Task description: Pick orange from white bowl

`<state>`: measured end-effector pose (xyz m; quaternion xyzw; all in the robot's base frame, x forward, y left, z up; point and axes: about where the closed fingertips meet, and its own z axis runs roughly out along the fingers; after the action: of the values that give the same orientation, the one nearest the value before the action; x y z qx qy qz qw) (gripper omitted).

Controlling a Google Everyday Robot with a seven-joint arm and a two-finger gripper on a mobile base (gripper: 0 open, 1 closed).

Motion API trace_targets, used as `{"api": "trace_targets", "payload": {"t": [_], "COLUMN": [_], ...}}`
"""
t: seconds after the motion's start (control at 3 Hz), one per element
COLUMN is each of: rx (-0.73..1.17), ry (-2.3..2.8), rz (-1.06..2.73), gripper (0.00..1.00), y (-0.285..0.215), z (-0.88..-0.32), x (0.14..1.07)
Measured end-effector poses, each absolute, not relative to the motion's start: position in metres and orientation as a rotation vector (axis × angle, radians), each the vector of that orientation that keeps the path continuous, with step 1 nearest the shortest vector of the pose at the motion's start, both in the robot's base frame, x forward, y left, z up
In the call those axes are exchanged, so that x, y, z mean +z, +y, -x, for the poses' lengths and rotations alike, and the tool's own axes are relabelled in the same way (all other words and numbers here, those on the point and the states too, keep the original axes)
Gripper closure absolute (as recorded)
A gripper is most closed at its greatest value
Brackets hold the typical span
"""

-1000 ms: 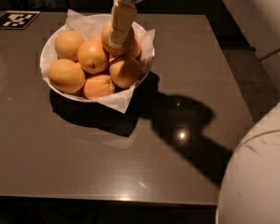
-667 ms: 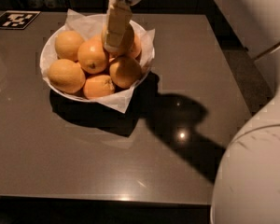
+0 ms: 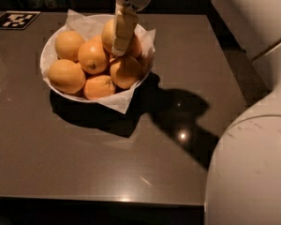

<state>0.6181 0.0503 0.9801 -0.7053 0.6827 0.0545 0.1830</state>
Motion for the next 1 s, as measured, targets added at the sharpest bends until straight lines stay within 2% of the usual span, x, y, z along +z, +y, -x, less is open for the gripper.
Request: {"api": "trace_targets", "payload": {"t": [0.33,1.0], "rx": [0.168,0.168], "ry": [1.917,1.917], "rz": [2.010,2.011], "gripper": [0.37,0.84], "y": [0.0516,0.0516], "z": [-0.6177,-0.6177], "x": [0.9716,0.9714]}}
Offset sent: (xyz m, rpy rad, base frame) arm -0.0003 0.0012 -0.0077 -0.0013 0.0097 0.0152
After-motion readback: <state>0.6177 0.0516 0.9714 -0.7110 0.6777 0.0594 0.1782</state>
